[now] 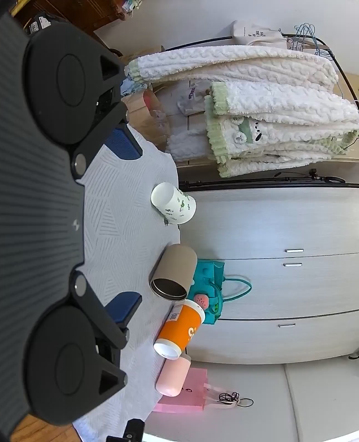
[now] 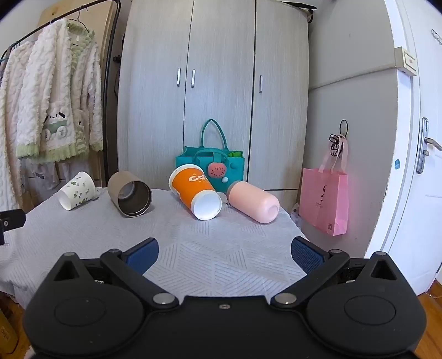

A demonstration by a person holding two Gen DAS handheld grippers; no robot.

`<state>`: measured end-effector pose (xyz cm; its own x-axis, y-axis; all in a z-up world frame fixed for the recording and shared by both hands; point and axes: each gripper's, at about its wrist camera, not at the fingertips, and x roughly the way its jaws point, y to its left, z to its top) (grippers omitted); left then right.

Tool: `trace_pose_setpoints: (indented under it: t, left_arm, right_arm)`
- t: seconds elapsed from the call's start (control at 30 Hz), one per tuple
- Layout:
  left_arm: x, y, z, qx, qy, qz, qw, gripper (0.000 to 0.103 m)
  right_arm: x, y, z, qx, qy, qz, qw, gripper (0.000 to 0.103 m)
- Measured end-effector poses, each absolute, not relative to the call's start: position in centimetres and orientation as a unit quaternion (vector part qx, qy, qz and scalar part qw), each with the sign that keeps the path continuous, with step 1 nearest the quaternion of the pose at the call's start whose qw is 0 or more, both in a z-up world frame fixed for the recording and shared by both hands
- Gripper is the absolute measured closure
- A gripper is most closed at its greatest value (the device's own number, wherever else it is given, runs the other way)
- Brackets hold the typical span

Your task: Flip cup upright

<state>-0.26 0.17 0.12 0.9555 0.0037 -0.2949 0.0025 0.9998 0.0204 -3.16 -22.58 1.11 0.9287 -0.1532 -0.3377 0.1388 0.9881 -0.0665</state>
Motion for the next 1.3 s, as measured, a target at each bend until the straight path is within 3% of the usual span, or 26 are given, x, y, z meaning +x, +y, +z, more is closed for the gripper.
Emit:
trace_pose_setpoints:
  t: [1.3]
  left_arm:
    - [-0.31, -0.13, -0.06, 0.002, 0.150, -0.009, 0.989, 0.000]
  right_arm:
    - [-3.04, -22.04, 1.24, -0.026, 0.183, -0.073, 0.980, 0.000]
